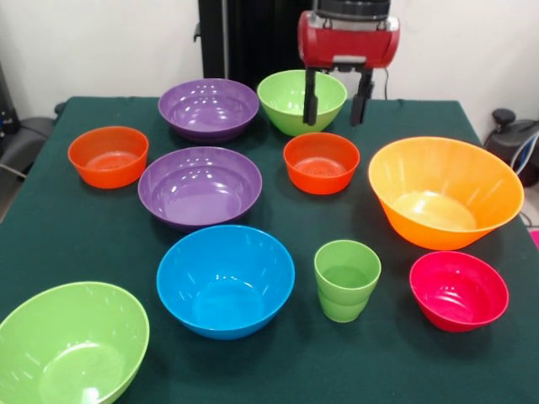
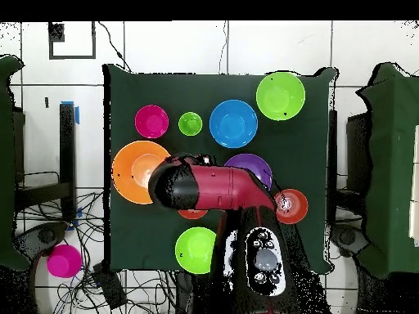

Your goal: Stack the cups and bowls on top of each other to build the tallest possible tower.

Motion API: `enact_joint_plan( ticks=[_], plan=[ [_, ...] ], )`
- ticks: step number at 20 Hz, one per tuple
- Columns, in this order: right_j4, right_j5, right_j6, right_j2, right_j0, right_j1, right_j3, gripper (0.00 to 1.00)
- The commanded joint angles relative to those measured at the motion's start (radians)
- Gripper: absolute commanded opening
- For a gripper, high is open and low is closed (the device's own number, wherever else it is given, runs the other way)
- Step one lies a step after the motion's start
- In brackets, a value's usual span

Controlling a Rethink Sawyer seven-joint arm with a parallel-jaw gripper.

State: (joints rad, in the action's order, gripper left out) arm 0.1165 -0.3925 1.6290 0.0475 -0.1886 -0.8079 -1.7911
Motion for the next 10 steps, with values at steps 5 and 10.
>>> enact_joint_plan(
  ticks=[5, 10],
  plan=[
    [-0.028, 0.185, 0.218, 0.046, -0.037, 0.136, 0.003, 1.0],
    [-0.044, 0.182, 0.25, 0.031, -0.034, 0.124, 0.026, 1.0]
  ],
)
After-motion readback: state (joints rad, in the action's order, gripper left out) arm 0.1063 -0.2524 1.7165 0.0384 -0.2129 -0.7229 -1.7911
